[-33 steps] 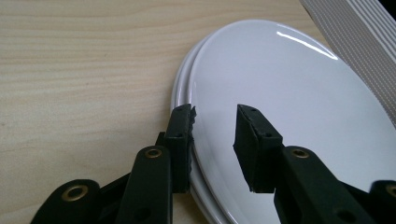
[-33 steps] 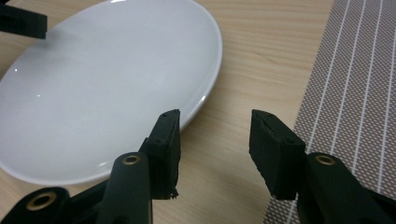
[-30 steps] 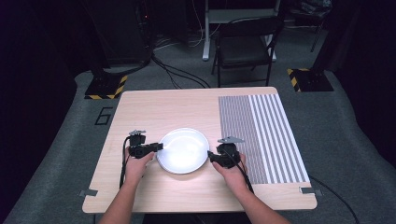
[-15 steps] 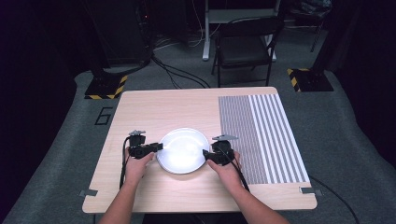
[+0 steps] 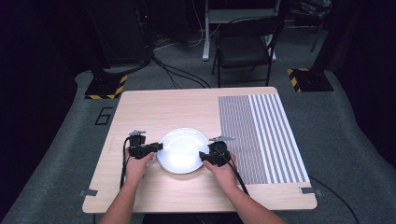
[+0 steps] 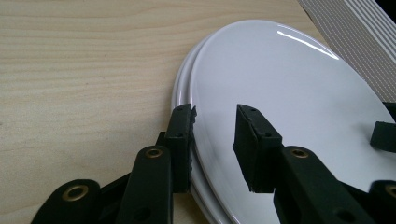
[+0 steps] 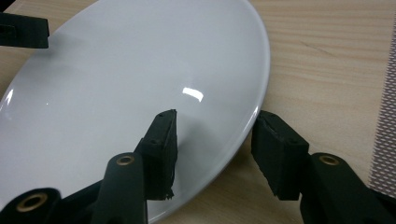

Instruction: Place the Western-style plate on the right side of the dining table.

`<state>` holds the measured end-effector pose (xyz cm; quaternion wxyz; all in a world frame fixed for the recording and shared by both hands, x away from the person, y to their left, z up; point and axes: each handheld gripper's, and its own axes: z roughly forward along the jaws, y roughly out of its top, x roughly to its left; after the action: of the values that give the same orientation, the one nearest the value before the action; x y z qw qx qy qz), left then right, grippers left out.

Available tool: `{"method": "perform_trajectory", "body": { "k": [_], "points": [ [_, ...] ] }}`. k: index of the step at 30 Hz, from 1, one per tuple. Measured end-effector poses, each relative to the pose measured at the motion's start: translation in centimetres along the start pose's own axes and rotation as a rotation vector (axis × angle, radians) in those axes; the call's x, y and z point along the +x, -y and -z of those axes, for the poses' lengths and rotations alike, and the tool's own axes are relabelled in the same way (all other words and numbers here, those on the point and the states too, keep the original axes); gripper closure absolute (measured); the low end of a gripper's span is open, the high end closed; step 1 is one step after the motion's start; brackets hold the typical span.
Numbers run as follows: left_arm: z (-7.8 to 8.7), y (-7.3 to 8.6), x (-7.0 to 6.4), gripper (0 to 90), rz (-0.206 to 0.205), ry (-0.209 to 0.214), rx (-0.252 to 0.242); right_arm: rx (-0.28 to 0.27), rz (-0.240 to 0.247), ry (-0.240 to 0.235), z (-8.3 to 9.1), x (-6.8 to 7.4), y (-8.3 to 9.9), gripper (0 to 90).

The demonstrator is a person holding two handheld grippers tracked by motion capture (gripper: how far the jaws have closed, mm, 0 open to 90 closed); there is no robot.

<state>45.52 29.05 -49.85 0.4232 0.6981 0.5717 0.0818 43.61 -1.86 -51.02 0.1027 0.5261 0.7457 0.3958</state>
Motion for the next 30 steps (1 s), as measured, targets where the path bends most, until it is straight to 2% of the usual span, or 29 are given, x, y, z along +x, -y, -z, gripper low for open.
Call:
{"method": "perform_trajectory", "body": {
  "k": [12, 13, 18, 22, 30],
  "points": [
    [0.0, 0.0, 0.0, 66.9, 0.008, 0.005, -0.007, -0.015, -0.069, -0.001, -0.6, 0.2, 0.0, 47.7],
    [-0.1, 0.1, 0.1, 66.8, 0.022, 0.017, -0.009, -0.02, -0.062, 0.001, -0.6, 0.1, 0.0, 47.9],
    [-0.1, 0.1, 0.1, 66.8, 0.024, 0.023, -0.008, -0.021, -0.065, 0.014, -0.5, 0.2, -0.1, 49.9],
    [-0.3, 0.1, -0.2, 66.6, 0.013, 0.023, -0.002, -0.031, -0.062, 0.027, -0.1, 0.1, -0.2, 50.8],
    [-0.7, 0.2, -0.7, 66.2, -0.003, 0.026, 0.013, -0.054, -0.056, 0.024, 0.7, -0.2, -0.6, 51.0]
  ]
}}
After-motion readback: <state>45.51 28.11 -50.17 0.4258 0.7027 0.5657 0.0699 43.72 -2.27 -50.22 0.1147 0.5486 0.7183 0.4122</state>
